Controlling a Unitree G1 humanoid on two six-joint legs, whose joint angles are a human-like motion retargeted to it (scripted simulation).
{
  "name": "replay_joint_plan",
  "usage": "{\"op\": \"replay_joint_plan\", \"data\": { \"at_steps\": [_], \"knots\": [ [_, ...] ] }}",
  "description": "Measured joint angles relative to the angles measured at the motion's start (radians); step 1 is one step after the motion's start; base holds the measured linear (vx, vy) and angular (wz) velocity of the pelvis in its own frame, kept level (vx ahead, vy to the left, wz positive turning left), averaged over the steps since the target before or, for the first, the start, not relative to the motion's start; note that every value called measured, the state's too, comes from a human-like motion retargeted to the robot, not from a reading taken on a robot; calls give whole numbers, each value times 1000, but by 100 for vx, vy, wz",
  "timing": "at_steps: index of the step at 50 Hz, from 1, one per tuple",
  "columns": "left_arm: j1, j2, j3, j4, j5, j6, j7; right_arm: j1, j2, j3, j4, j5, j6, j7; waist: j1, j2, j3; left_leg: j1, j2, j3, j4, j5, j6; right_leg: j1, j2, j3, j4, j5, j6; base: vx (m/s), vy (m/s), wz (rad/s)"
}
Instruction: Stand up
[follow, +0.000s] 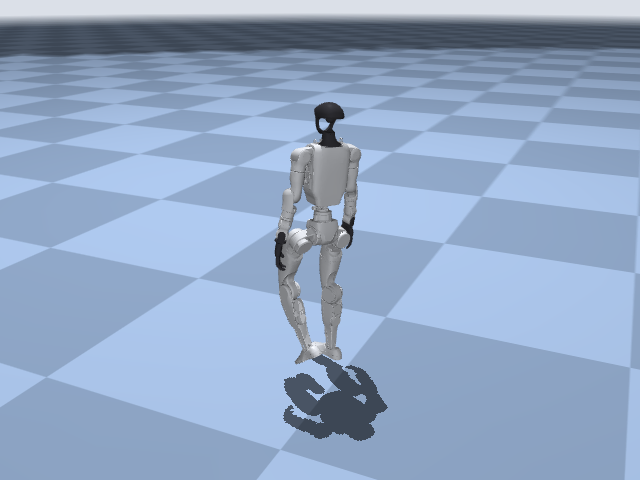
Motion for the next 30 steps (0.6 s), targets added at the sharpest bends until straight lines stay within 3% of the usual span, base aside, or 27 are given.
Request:
{"op": "replay_joint_plan", "data": {
  "at_steps": [6,8,10,12,13,15,17,20,22,23,25,27,30],
  "knots": [
    [162,40,95,73,-28,41,-23,-96,21,24,-80,40,-70,10,109,72,25,-75,60,-73,-534,8,49,153,105,31,-28,-40,-60,77,12,-67],
    [207,52,125,93,-31,56,-26,-112,24,24,-91,42,-80,12,111,90,24,-81,70,-20,-712,-27,85,199,130,40,-32,-52,-82,69,11,0],
    [253,60,155,108,-40,66,-28,-115,29,29,-94,42,-86,11,112,85,8,-83,63,40,-835,-49,76,229,131,44,-27,-56,-92,92,16,-11],
    [290,66,183,123,-60,74,-35,-105,37,43,-88,41,-88,10,119,71,-7,-72,70,104,-805,-63,81,255,135,74,-7,-37,-92,99,17,-47],
    [298,70,195,136,-70,82,-40,-94,40,49,-83,39,-86,11,120,64,-19,-77,66,79,-736,-105,122,263,138,79,9,-8,-88,80,14,-49],
    [304,71,210,147,-77,95,-43,-71,43,54,-75,36,-83,13,131,60,-28,-74,69,87,-693,-76,145,280,149,86,34,62,-78,91,23,-57],
    [292,68,220,161,-89,102,-47,-30,42,63,-53,31,-70,12,146,30,-43,-74,44,-16,-656,-60,172,286,142,91,95,254,-14,76,14,-71],
    [250,62,201,172,-115,102,-52,25,41,72,-18,15,-50,6,137,36,-47,-57,67,-50,-596,-101,164,255,174,75,241,549,93,73,12,-31],
    [187,57,163,169,-123,103,-54,55,25,75,13,11,-32,4,95,66,-37,-11,91,-53,-563,-161,144,195,235,65,401,588,180,78,15,39],
    [146,52,141,166,-121,106,-53,66,16,70,26,7,-19,4,80,89,-38,8,120,-30,-547,-191,138,157,258,41,468,564,201,69,15,37],
    [62,42,99,152,-102,110,-47,97,-3,48,40,-3,6,7,64,122,-37,50,141,-51,-540,-232,126,61,294,6,620,397,88,73,17,18],
    [-38,30,61,115,-70,99,-45,141,-14,3,43,-6,19,9,60,128,-36,120,146,-38,-568,-254,119,-53,265,-39,722,274,-21,71,15,6],
    [-155,5,12,20,-68,53,-39,188,-19,-69,46,35,10,0,44,119,-25,210,119,-47,-626,-258,119,-188,232,-40,742,156,-37,67,13,40]
  ]
}}
